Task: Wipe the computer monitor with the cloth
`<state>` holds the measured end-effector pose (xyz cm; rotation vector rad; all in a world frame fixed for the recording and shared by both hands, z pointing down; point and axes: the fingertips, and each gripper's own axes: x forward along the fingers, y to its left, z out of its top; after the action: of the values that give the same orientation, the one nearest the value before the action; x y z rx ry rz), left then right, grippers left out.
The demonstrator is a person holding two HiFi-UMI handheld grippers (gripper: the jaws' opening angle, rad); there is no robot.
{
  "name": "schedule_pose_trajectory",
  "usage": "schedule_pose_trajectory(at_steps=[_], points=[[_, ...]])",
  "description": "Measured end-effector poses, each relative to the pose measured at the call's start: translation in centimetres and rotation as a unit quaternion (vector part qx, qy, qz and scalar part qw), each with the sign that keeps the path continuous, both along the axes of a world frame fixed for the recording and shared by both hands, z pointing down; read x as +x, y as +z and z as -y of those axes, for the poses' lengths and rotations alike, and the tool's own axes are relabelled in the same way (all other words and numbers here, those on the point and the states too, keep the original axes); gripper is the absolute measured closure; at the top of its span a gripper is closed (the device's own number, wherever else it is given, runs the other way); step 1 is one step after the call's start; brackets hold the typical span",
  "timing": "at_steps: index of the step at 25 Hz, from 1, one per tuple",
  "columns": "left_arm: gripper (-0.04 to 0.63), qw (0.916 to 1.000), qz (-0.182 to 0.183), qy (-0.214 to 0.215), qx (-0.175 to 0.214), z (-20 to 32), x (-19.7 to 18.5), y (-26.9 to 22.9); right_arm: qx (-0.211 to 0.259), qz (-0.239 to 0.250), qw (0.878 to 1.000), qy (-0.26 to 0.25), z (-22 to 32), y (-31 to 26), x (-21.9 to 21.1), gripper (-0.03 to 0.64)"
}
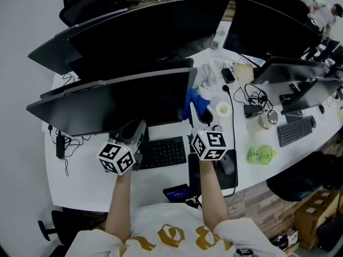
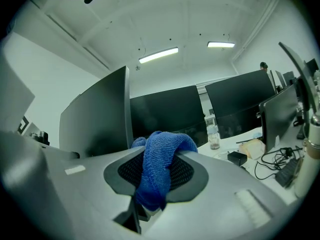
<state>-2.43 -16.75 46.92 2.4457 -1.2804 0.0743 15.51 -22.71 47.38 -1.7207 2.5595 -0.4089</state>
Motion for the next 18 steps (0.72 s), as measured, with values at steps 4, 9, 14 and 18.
schedule_pose_trajectory(at_steps=[4, 9, 14, 18], points=[[0.595, 1.0, 0.004, -0.001, -0.003, 0.0, 0.0, 0.5, -0.007, 0.008, 1.0, -0.001, -0.1, 0.9, 0.1, 0.495], [0.595, 0.9999, 0.011, -0.002, -0.006, -0.1, 0.0, 1.3, -0.023, 0.02, 1.0, -0.002, -0.3, 2.3, 0.1, 0.494], [0.595, 0.9998, 0.014, 0.001, -0.012, -0.1, 0.3, 2.0, -0.043, 0.031, 0.999, 0.0, -0.5, 4.1, 0.3, 0.494], [0.595, 0.9997, 0.015, 0.003, -0.019, -0.3, 0.4, 2.6, -0.06, 0.046, 0.997, 0.005, -0.6, 5.3, 0.3, 0.494]])
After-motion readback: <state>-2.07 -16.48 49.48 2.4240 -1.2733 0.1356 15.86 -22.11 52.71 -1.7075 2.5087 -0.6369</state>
